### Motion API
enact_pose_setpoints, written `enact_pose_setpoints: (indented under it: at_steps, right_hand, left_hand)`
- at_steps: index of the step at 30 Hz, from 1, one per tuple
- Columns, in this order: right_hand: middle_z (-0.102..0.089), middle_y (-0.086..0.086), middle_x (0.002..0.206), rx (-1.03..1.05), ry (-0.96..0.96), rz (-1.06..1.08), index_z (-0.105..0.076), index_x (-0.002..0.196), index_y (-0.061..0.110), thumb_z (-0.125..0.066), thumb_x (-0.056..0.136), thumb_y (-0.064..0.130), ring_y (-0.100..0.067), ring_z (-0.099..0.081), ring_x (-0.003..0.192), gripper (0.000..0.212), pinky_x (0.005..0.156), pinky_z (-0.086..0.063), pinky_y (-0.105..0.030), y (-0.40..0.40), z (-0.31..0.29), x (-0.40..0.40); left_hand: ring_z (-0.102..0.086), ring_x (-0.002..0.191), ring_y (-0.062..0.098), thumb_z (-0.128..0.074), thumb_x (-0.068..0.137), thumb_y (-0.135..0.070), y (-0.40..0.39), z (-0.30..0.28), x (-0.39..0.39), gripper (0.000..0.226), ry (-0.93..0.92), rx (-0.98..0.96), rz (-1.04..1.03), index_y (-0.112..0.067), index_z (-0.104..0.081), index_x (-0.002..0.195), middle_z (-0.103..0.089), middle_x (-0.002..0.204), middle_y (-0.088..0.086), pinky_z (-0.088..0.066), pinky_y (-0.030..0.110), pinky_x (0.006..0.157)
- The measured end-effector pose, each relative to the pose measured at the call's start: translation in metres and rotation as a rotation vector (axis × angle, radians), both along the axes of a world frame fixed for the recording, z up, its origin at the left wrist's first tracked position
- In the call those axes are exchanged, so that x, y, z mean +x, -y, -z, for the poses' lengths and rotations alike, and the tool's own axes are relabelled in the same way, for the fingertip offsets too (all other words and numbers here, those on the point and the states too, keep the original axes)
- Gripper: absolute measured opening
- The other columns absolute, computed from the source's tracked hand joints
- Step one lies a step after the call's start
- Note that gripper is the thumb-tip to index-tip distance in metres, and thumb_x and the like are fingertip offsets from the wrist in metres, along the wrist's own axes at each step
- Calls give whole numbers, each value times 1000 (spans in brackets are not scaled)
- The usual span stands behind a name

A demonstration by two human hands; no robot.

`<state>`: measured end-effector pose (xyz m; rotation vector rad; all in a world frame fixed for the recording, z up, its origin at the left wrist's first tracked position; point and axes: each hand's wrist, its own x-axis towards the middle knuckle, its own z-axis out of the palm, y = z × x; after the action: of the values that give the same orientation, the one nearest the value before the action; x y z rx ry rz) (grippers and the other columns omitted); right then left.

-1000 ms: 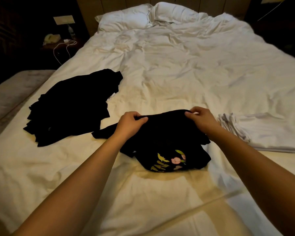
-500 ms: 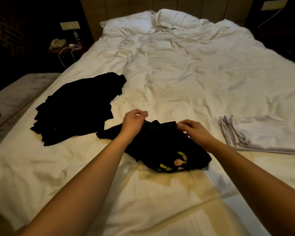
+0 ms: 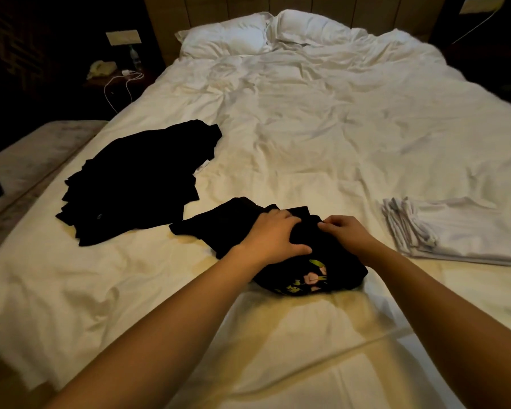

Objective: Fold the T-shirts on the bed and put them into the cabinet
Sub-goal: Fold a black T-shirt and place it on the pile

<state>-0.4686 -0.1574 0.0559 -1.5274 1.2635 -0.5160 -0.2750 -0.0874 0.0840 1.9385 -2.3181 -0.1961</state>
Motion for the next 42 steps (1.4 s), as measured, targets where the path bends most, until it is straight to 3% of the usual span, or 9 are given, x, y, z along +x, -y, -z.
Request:
enact_pose_setpoints:
  at_steps: [5, 12, 19, 22, 24, 28, 31, 36, 42]
  right_hand:
    - [-62, -5, 78, 22, 209, -8, -64, 84, 16, -59, 98, 30, -19, -57, 73, 21, 67, -44, -31, -6, -20, 1]
    - [-71, 0, 78, 101, -59, -221, -71, 89, 13, -68, 84, 59, -14, -69, 71, 47, 62, -50, -25, -3, -32, -1]
    - [-75, -17, 94, 79, -74, -329, -76, 99, 8, -74, 83, 47, -27, -72, 81, 43, 71, -52, -34, 5, -60, -2]
    - [-75, -11, 89, 40, 43, -315, -73, 101, 10, -70, 87, 42, -22, -72, 76, 36, 63, -53, -28, 3, -80, 12]
    - [-75, -9, 89, 21, 75, -345, -73, 102, 11, -69, 89, 42, -21, -73, 77, 34, 62, -53, -28, -2, -96, 30]
    - [-76, -5, 91, -113, 118, -410, -75, 100, 14, -68, 91, 41, -21, -74, 83, 30, 71, -58, -30, -20, -126, 75]
    - [-71, -8, 79, -149, 243, -254, -73, 91, 4, -68, 90, 45, -23, -68, 72, 41, 66, -51, -34, -27, -132, 92]
    - [-75, -12, 91, -39, 141, -269, -72, 100, 9, -66, 85, 58, -25, -73, 80, 52, 70, -55, -33, -33, -92, 83]
    - [-71, -2, 84, -74, -121, -335, -73, 92, 10, -73, 89, 31, -16, -65, 74, 21, 67, -48, -24, -36, -44, 68]
  left_hand:
    - [-64, 101, 15, -71, 92, -33, 7, 14, 18, 18, -457, 11, -201, -19, -71, 103, -69, 101, -5, -47, 28, 85]
    - [-65, 86, 15, -60, 100, -21, 7, -2, 57, 8, -1202, 34, -478, -17, -64, 95, -67, 91, -1, -50, 27, 79]
    - [-61, 79, 23, -58, 101, -21, -6, -10, 118, 15, -1116, -7, -682, -16, -62, 88, -63, 82, 3, -49, 30, 69]
    - [-59, 86, 24, -60, 99, -18, -12, -12, 133, 7, -674, 90, -660, -12, -63, 97, -63, 93, 7, -48, 30, 71]
    - [-60, 104, 25, -60, 97, -15, -12, -19, 129, 17, -379, -4, -579, -13, -63, 114, -64, 116, 8, -49, 33, 89]
    - [-61, 114, 10, -56, 102, -28, -15, -64, 80, 24, -876, -50, -265, -20, -65, 122, -66, 123, -3, -47, 20, 95]
    - [-72, 94, 25, -54, 102, -40, -17, -83, 76, 37, -1137, 21, -268, -9, -73, 105, -74, 102, 13, -55, 34, 84]
    - [-56, 63, 22, -53, 102, -40, -21, -72, 104, 44, -1096, -164, -397, -11, -56, 69, -55, 65, 8, -40, 34, 65]
    - [-29, 46, 16, -49, 105, -33, -39, -42, 145, 50, -978, -344, -602, -16, -29, 63, -25, 55, 4, -23, 32, 53]
